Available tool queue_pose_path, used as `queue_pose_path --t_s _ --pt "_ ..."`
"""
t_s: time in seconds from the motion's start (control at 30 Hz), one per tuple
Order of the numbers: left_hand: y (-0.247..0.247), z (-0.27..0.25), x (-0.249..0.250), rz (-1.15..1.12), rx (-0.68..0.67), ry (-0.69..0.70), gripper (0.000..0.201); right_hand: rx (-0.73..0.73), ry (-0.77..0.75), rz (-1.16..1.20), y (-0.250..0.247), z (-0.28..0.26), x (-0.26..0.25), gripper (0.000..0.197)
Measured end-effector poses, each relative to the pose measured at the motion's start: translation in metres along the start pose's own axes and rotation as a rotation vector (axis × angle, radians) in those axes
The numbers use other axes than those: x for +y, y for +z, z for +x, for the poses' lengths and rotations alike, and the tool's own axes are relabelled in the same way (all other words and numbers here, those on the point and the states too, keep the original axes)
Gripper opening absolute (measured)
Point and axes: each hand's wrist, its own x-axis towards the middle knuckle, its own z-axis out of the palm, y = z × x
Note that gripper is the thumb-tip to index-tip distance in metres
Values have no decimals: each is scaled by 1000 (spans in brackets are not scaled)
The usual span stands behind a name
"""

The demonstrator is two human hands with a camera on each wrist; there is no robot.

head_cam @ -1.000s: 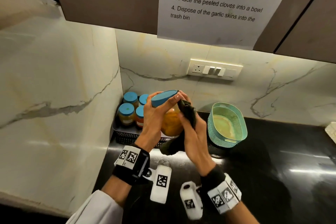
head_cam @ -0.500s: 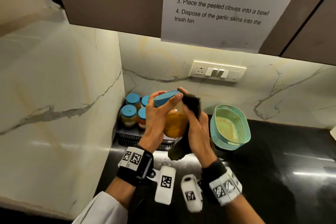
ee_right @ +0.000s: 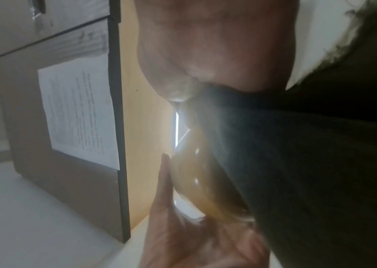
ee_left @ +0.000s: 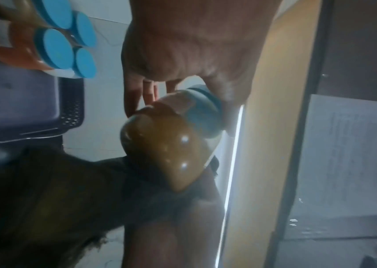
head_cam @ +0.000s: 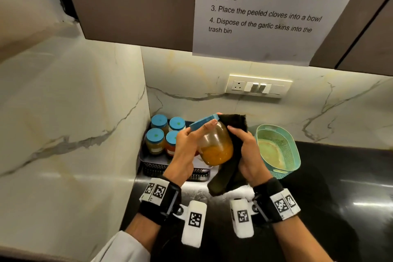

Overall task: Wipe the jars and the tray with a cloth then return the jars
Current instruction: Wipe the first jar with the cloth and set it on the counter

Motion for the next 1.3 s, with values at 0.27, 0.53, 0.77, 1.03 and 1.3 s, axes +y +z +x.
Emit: queue_pose_path --t_s 0.27,0.53,0.77,1.03,1.3 --pt "-2 -3 17 -84 -74 57 42 -13 -400 -141 23 -32 29 31" --pt "6 -9 14 -25 -28 192 87 40 -299 -157 26 -27 12 26" --pt "7 -16 11 -50 18 210 90 -32 -334 -234 27 -21 12 37" --pt "3 -15 9 -131 59 154 83 -63 -435 -313 25 -34 26 43" --pt "3 -13 12 -238 26 60 92 -106 -817 -678 26 -46 38 45"
